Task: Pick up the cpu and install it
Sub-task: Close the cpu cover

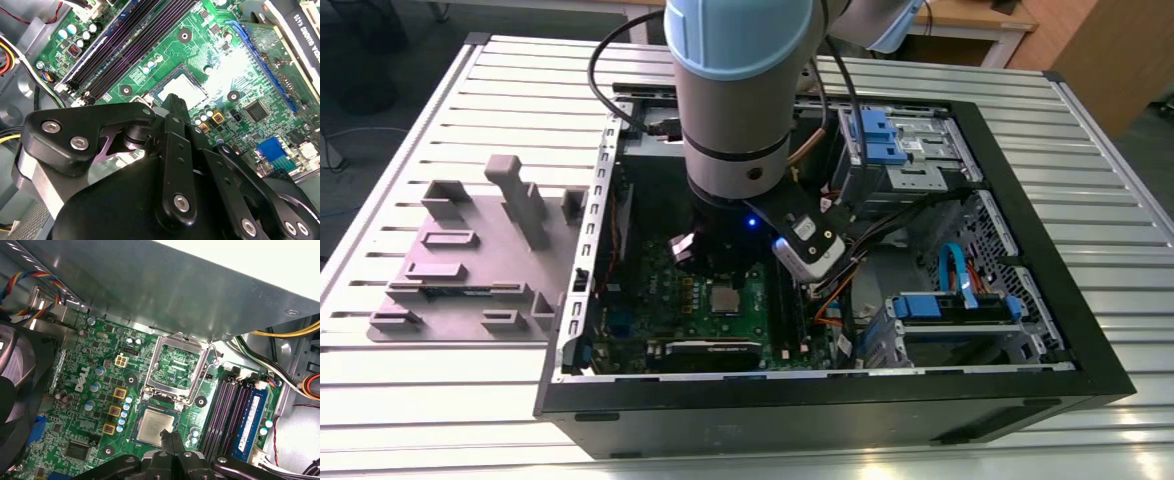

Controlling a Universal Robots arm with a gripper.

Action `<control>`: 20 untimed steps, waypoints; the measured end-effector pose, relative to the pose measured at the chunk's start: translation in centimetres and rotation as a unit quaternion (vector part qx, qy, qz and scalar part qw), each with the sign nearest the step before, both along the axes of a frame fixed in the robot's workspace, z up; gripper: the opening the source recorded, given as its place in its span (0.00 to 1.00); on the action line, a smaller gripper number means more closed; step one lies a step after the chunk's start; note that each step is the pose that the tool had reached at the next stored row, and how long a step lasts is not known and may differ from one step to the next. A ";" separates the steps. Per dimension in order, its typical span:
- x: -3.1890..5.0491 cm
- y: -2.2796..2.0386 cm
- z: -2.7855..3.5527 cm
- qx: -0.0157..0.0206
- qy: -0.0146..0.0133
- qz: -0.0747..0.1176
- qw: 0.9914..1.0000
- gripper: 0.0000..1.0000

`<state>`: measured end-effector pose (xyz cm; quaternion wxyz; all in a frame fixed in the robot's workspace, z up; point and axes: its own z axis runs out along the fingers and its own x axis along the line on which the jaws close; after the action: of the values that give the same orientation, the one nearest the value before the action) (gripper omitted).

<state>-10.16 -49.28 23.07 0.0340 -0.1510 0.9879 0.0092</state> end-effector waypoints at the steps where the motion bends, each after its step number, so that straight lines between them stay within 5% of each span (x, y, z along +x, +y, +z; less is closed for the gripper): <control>1: 0.00 0.00 0.03 0.000 0.000 0.000 1.000 0.11; 15: 0.00 0.01 0.17 0.000 0.000 0.001 1.000 0.11; 20: 0.00 0.00 0.18 0.000 0.000 0.023 1.000 0.11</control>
<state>-10.16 -49.28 23.25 0.0338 -0.1732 0.9843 0.0100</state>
